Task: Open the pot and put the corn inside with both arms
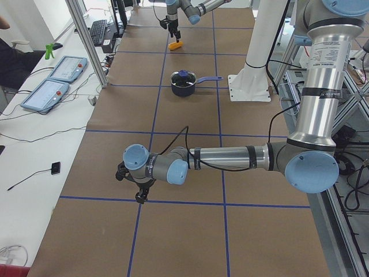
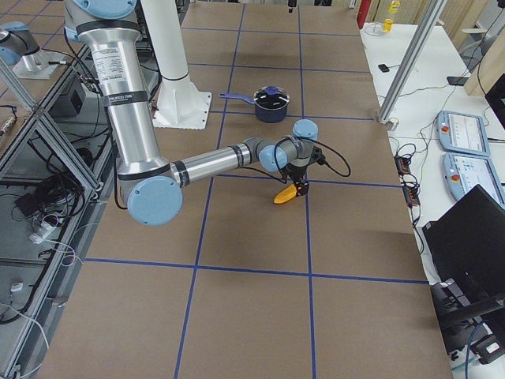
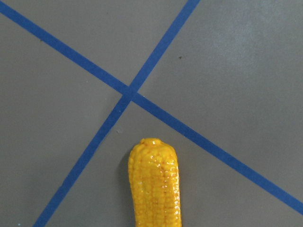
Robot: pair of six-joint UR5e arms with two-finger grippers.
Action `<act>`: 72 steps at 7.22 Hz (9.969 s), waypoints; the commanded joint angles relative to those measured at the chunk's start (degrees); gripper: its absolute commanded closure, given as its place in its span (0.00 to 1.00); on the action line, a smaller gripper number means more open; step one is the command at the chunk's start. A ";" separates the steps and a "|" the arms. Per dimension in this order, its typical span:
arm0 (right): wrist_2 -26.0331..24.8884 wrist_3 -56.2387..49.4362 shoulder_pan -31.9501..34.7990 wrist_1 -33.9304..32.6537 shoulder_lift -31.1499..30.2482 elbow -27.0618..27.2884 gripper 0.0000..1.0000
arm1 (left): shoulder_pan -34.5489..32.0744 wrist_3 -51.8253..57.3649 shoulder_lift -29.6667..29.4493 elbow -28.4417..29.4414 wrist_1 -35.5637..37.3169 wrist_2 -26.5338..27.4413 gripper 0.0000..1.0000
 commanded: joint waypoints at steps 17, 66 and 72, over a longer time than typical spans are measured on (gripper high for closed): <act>-0.03 -2.72 -1.02 -1.13 2.82 -5.30 0.47 | 0.05 0.19 0.00 0.29 -0.13 -0.01 0.01; 7.88 14.95 2.06 -20.38 21.27 1.64 0.54 | 51.48 -64.76 -44.03 -13.86 18.50 25.39 0.43; 8.06 25.64 -4.95 -20.03 27.51 3.13 0.54 | 39.72 -52.22 -32.63 -21.93 18.76 15.92 0.45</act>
